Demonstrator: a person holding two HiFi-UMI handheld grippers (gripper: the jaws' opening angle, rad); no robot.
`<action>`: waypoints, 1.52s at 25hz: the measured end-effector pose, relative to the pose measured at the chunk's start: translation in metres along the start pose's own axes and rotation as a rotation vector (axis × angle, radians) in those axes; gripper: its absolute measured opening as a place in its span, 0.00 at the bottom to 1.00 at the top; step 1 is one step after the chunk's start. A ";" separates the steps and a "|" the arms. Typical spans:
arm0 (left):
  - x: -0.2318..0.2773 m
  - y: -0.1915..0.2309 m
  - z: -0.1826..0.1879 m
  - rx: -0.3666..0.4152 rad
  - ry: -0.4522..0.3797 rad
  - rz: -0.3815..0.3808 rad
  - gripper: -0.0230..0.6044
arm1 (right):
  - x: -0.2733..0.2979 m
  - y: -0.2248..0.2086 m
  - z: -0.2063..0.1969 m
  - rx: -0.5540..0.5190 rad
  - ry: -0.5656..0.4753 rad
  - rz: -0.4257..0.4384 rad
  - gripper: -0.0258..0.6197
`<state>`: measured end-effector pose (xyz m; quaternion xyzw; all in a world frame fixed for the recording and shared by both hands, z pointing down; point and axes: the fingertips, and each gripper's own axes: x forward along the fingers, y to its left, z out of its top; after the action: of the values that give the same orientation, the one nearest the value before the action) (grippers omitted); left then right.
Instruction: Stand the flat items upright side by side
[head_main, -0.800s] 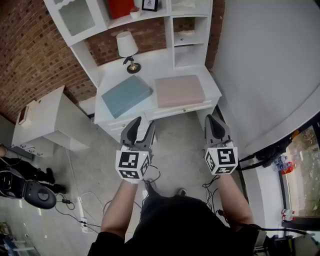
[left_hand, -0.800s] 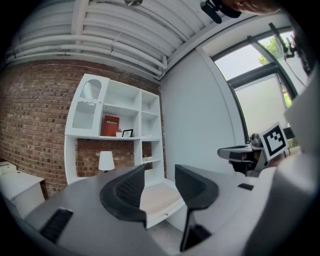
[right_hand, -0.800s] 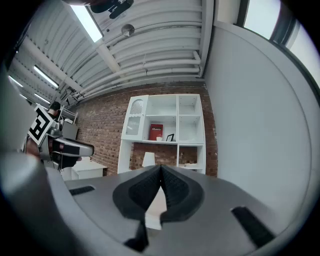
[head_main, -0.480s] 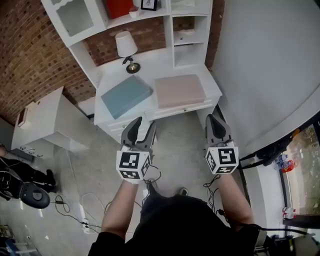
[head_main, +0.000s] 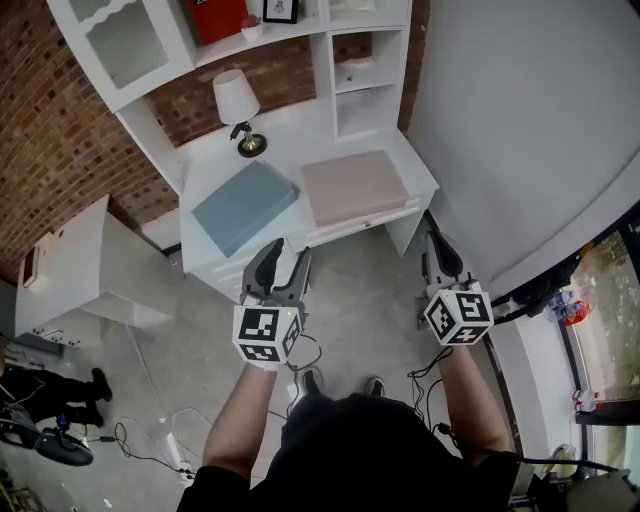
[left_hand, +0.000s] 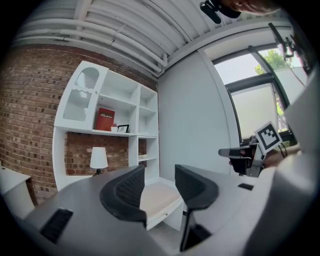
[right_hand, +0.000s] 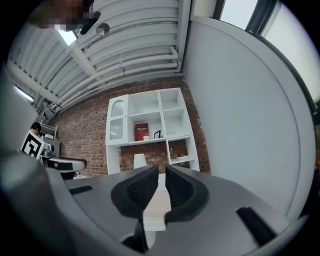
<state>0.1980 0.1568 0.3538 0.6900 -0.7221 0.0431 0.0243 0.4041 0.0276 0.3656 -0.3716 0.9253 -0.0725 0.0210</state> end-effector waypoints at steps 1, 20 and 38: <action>0.003 0.007 0.001 0.000 -0.003 -0.012 0.34 | 0.002 0.000 0.000 0.005 -0.001 -0.021 0.10; 0.026 0.124 -0.017 -0.045 -0.013 -0.222 0.34 | 0.038 0.052 -0.014 0.033 0.022 -0.266 0.37; 0.096 0.156 -0.024 -0.017 0.059 -0.251 0.34 | 0.149 0.026 -0.058 0.189 0.089 -0.189 0.38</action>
<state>0.0370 0.0709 0.3825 0.7731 -0.6295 0.0540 0.0564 0.2735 -0.0497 0.4215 -0.4500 0.8752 -0.1775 0.0080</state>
